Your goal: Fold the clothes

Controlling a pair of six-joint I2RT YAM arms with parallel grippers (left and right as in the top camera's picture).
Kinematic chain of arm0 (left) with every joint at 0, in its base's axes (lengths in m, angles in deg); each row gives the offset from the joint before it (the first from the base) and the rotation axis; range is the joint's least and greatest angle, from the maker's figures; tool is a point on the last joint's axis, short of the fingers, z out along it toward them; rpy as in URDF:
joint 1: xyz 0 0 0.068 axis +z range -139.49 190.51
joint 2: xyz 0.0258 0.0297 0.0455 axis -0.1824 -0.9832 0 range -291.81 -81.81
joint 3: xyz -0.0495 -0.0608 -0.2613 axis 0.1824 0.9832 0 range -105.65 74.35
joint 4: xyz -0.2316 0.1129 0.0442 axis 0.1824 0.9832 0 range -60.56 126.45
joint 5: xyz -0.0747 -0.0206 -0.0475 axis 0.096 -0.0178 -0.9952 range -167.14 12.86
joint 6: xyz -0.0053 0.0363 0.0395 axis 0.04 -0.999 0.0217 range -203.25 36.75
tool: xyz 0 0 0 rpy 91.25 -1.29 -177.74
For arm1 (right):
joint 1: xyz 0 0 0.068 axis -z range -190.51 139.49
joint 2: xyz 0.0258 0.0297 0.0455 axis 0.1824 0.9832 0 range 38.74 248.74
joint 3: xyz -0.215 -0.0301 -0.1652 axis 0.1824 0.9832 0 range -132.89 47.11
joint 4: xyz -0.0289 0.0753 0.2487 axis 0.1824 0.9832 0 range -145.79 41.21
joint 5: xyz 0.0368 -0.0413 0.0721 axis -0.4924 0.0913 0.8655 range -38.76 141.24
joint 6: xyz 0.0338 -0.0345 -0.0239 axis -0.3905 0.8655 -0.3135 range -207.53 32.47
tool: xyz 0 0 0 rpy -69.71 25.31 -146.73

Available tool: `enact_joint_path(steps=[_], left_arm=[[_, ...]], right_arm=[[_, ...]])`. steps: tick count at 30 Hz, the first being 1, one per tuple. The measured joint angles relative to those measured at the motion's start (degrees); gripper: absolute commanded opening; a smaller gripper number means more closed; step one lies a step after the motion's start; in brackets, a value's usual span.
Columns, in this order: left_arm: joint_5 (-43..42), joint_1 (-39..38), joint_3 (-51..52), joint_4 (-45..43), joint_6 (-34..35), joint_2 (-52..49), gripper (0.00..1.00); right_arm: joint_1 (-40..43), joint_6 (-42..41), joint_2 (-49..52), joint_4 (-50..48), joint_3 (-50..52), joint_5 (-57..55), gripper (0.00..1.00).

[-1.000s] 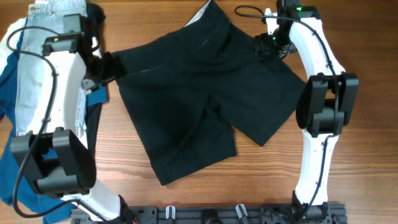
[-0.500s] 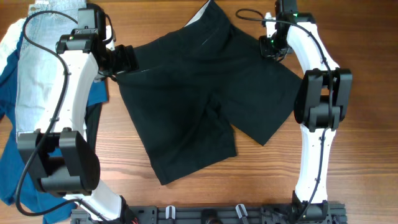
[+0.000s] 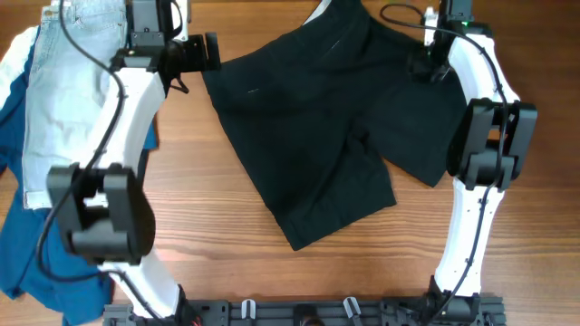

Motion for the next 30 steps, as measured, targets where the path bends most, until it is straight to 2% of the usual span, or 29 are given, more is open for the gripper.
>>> enact_joint_path(steps=[2, 8, 18, 26, 27, 28, 30], left_arm=[[0.00, 0.00, 0.00, -3.04, -0.72, -3.69, 0.93], [-0.70, 0.00, 0.00, -4.61, -1.18, -11.56, 0.95], [-3.67, 0.00, 0.00, -4.63, -1.40, -13.46, 0.78], [-4.55, -0.57, 0.00, -6.36, -1.25, -14.69, 0.75], [-4.57, -0.70, 0.00, -6.56, -1.11, -15.15, 0.73], [-4.57, -0.90, 0.00, -6.82, -1.11, -15.72, 0.66], [-4.48, -0.96, 0.00, -7.21, -0.96, -16.83, 0.45]], right_arm=[[-0.68, -1.68, -3.56, 4.81, 0.22, 2.62, 0.82], [-3.85, -5.97, -17.00, 10.16, 0.17, 9.90, 0.85], [-7.30, -10.51, -17.77, 11.34, 0.20, 11.65, 0.87], [-7.30, -11.61, -17.77, 11.45, 0.20, 11.65, 0.88], [-7.30, -11.61, -17.77, 11.39, 0.20, 11.65, 0.88], [-7.30, -11.61, -17.77, 11.41, 0.20, 11.65, 0.88], [-7.30, -11.61, -17.77, 11.41, 0.20, 11.65, 0.89]])
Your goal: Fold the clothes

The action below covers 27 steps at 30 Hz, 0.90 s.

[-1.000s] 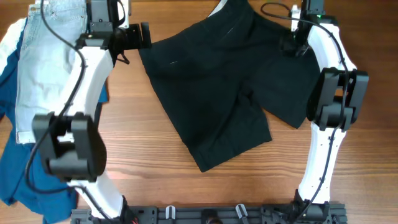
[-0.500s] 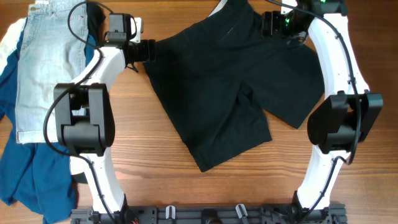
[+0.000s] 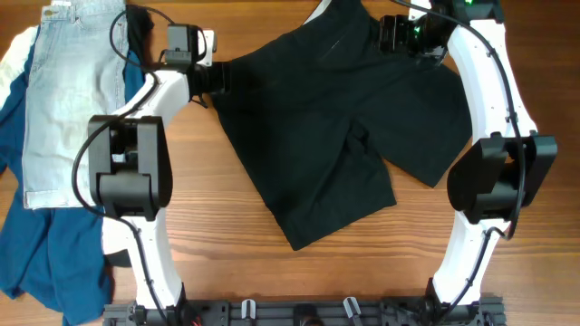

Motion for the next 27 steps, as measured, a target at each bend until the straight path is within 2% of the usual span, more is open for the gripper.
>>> enact_joint_path(steps=[1, 2, 3, 4, 7, 9, 13, 14, 18, 19, 21, 22, 23, 24, 25, 26, 27], left_arm=[[-0.09, 0.00, 0.00, -0.33, 0.17, -0.09, 0.34], [-0.09, 0.09, 0.00, -0.22, 0.13, -0.11, 0.28], [-0.04, 0.07, 0.00, -0.24, 0.66, -0.20, 0.11], [-0.09, 0.04, 0.00, -0.22, 1.36, -0.35, 0.04], [1.11, -0.02, -0.57, 2.54, 4.44, -0.39, 0.04], [3.50, -0.13, -1.57, 7.45, 7.21, 0.00, 0.04], [10.03, 1.75, -1.97, 25.35, 15.93, 2.91, 0.05], [10.82, 2.78, -2.03, 29.75, 18.93, 3.30, 0.11], [11.54, 7.10, -1.03, 52.48, 22.73, 3.58, 0.07], [11.54, 7.67, -0.46, 55.12, 23.08, 3.56, 0.04], [11.54, 7.96, -0.33, 64.70, 23.58, 3.45, 0.05], [11.52, 7.87, -0.26, 66.55, 23.69, 3.45, 0.05], [11.50, 7.80, -0.26, 68.30, 23.71, 3.45, 0.14], [11.54, 7.78, -0.24, 69.53, 23.74, 3.45, 0.30], [11.56, 7.78, -0.24, 70.14, 24.04, 3.45, 0.62], [11.82, 7.78, -0.24, 70.42, 23.93, 3.45, 1.00], [12.59, 7.78, -0.24, 70.66, 24.11, 3.45, 1.00]], right_arm=[[0.00, -0.02, 0.00, -0.02, 0.00, 0.00, 0.89], [0.00, -0.02, 0.00, 0.00, 0.00, 0.02, 0.89], [0.00, -0.02, 0.00, -0.02, 0.00, 0.00, 0.90], [0.00, -0.15, 0.00, -0.02, 0.00, 0.00, 0.91], [0.00, -0.31, 0.00, 0.26, 0.00, -0.02, 0.93], [0.00, -0.39, 0.00, 0.61, 0.00, -0.02, 0.93], [0.00, -1.11, 0.00, 0.79, 0.00, -0.02, 0.95], [0.00, -1.49, 0.00, 1.14, 0.00, -0.02, 0.95], [0.00, -2.14, 0.00, 2.93, 0.00, -0.02, 0.95], [0.00, -2.32, 0.00, 3.39, 0.00, -0.02, 0.96], [0.00, -2.54, 0.00, 3.65, 0.11, -0.02, 0.97], [0.00, -2.75, 0.00, 3.61, 0.44, -0.02, 0.97], [0.00, -2.93, -0.02, 3.78, 0.94, -0.02, 0.97], [0.00, -2.97, 0.00, 3.89, 1.57, -0.02, 0.98], [0.00, -2.97, 0.00, 4.09, 2.14, -0.02, 0.98], [0.00, -2.99, 0.00, 4.55, 2.54, -0.02, 0.98], [0.00, -2.99, 0.00, 5.09, 2.78, -0.02, 0.98]])
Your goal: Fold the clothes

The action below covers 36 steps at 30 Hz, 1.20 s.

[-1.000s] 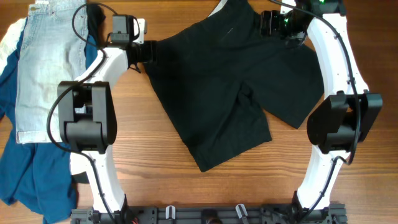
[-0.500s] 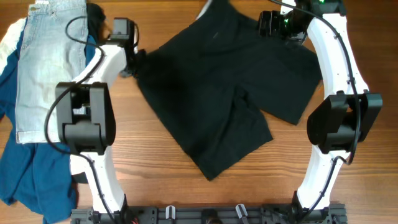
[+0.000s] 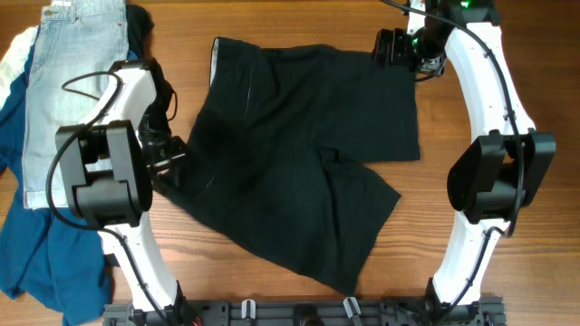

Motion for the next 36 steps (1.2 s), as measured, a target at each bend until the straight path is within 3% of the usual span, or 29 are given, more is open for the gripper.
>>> enact_joint_path(steps=[8, 11, 15, 18, 24, 30, 36], left_arm=[[2.80, 0.00, 0.11, -1.97, 0.22, 0.28, 1.00], [2.84, 0.00, 0.76, -9.22, 0.50, 4.61, 1.00], [1.29, 0.00, 0.50, -21.18, 0.66, 17.14, 1.00], [-0.61, 0.00, 0.15, -25.75, 0.68, 20.94, 1.00], [-1.99, 0.00, 0.20, -28.20, 0.68, 20.90, 1.00], [-2.40, 0.00, 0.20, -28.83, 0.66, 20.90, 1.00], [-2.40, 0.00, 0.20, -29.46, 0.68, 20.90, 1.00]], right_arm=[[0.11, -0.83, 0.00, 5.62, 0.04, 0.02, 0.98], [0.11, -1.01, 0.00, 6.91, 0.04, 0.02, 0.91], [-1.01, -0.50, 0.00, 12.50, 0.90, -0.22, 0.95], [-3.91, 0.00, 0.00, 13.22, 5.75, -0.68, 0.97], [-10.14, -0.20, 0.33, 6.05, 19.10, -0.94, 0.96], [-12.24, -3.41, 0.42, -5.07, 27.04, -11.39, 0.97], [-12.79, -5.51, -1.90, -18.40, 31.54, -13.73, 1.00]])
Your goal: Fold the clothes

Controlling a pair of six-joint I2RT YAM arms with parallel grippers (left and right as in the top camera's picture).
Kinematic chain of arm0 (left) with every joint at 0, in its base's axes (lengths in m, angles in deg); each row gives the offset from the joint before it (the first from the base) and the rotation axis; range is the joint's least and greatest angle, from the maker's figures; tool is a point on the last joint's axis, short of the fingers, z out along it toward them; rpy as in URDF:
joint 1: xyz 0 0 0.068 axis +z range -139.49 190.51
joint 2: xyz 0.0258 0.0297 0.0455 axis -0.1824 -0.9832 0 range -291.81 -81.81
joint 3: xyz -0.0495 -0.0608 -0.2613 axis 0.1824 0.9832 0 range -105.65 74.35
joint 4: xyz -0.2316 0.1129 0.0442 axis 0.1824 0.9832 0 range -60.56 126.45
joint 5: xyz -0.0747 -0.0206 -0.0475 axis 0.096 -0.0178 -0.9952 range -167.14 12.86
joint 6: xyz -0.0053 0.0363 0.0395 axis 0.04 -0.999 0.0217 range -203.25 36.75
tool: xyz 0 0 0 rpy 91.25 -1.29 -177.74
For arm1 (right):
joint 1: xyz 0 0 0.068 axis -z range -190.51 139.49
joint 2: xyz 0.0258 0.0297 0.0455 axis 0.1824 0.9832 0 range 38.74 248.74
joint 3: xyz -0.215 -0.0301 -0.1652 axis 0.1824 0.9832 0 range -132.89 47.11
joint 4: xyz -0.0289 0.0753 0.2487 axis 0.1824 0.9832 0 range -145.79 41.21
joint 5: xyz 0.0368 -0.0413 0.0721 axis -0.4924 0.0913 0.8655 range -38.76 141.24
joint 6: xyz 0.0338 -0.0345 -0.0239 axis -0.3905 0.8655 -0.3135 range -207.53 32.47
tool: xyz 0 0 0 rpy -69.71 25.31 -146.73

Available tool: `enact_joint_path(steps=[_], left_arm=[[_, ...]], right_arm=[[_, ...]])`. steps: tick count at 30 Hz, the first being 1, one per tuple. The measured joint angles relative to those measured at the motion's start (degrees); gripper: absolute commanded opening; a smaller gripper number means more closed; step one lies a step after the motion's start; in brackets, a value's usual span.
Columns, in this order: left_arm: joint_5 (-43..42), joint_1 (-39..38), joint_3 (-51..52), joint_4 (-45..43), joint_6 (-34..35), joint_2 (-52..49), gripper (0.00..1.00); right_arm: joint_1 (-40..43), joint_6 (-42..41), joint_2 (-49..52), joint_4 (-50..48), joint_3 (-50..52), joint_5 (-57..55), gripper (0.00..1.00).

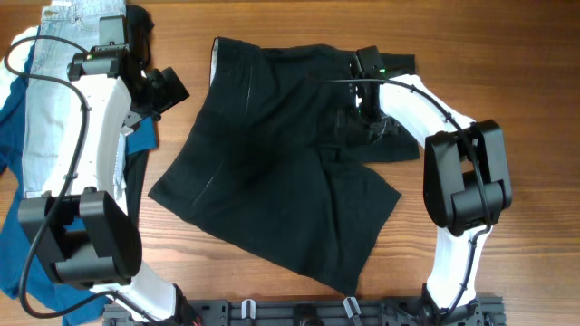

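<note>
The black shorts (272, 172) lie spread across the middle of the table, waistband toward the far edge and legs toward the front. My left gripper (170, 89) hovers over bare wood just left of the shorts, open and holding nothing. My right gripper (364, 113) points down onto the upper right part of the shorts, where the cloth is bunched into wrinkles (385, 129). Its fingertips merge with the dark fabric, so I cannot see how its jaws stand.
Light denim jeans (68, 81) lie at the far left over a blue garment (45, 254), with a white cloth (18, 50) beside them. A small dark item (138, 20) sits by the jeans' top. The arms' mounting rail (299, 312) runs along the front edge.
My left gripper has let go of the shorts' left edge and now sits farther back over bare wood. My right gripper has moved from the top right corner inward onto the shorts, which are wrinkled there.
Both grippers were first at the far corners of the shorts, which lay skewed to the right. Then the shorts lay turned and spread toward the left, my left gripper at their left edge. Now the left gripper is off the cloth and the right one is over the upper right part.
</note>
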Motion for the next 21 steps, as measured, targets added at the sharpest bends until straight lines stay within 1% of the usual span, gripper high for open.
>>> enact_joint_path(steps=[2, 5, 9, 11, 13, 15, 17, 18, 19, 21], left_arm=[[0.00, 0.00, 0.00, -0.09, 0.00, 0.00, 1.00], [0.00, 0.00, 0.00, -0.94, -0.02, 0.00, 1.00], [0.00, 0.00, 0.00, -3.06, -0.02, 0.00, 1.00], [0.00, 0.00, 0.00, -4.52, 0.00, 0.00, 1.00], [0.00, 0.00, 0.00, -5.42, 0.00, 0.00, 1.00], [0.00, 0.00, 0.00, -5.92, -0.48, 0.00, 1.00], [-0.02, 0.00, 0.00, -6.36, -1.73, 0.00, 1.00], [-0.02, 0.00, 0.00, -6.62, -2.25, 0.00, 1.00], [0.00, 0.00, 0.00, -6.78, -2.84, 0.00, 1.00], [0.00, 0.00, 0.00, -6.97, -3.74, 0.00, 1.00]], right_arm=[[0.70, -0.57, 0.28, -6.62, 0.24, -1.07, 1.00], [2.99, -0.28, 1.36, -13.77, 0.09, -1.14, 0.99], [6.95, 1.42, 3.37, -21.59, -0.94, 0.17, 0.99], [8.92, 2.78, 4.07, -22.97, -1.84, 2.05, 1.00], [10.05, 4.22, 4.72, -18.75, -4.42, 5.44, 1.00], [11.17, 4.55, 5.53, -6.51, -9.73, 8.26, 1.00], [11.65, 4.55, 4.83, 2.80, -12.72, 10.36, 1.00], [11.69, 4.52, 3.74, 5.35, -13.86, 10.78, 1.00], [11.69, 4.55, 0.79, 8.31, -15.02, 11.13, 1.00], [11.80, 4.52, -10.56, 19.21, -16.68, 11.15, 1.00]])
